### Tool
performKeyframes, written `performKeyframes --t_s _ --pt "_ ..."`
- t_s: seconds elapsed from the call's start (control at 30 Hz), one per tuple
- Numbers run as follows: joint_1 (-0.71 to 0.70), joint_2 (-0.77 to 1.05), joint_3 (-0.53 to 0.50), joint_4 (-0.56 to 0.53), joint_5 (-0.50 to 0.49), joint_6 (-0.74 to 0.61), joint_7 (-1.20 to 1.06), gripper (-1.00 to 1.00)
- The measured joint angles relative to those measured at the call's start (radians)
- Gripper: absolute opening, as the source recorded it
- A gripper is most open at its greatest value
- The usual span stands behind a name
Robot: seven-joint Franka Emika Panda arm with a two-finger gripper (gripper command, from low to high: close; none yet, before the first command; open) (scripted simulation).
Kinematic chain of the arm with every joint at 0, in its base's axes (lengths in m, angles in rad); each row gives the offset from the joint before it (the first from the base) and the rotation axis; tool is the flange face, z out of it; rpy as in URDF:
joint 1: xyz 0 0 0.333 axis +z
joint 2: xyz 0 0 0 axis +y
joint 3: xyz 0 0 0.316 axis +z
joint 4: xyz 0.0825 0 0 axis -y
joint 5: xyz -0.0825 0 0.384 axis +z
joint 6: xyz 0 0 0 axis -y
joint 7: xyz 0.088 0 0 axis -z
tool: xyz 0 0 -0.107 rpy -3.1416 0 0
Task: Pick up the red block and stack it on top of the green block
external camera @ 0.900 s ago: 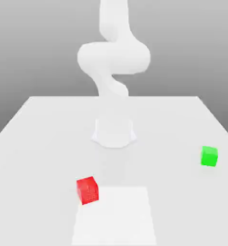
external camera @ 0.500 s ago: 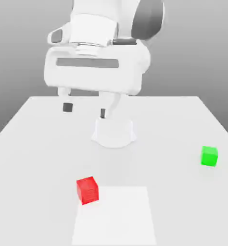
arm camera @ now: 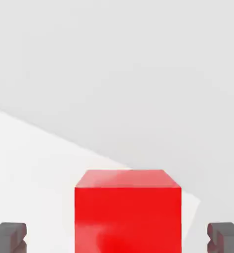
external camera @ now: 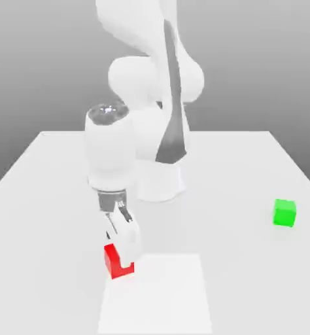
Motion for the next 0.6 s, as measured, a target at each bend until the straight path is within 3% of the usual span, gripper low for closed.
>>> performKeyframes --t_s 0.03,0.07,0.3,0.6 --pt "0.009 0.026 -0.013 0.003 -0.014 0.022 0.009 0.0" --pt "0.02 0.047 -0.026 0.004 -0.022 0.04 0.014 -1.0" --pt "0.021 0.05 -0.027 0.005 -0.026 0.044 0.017 -1.0" --pt "0.0 -0.163 0.024 -0.024 0.085 -0.137 -0.061 -1.0"
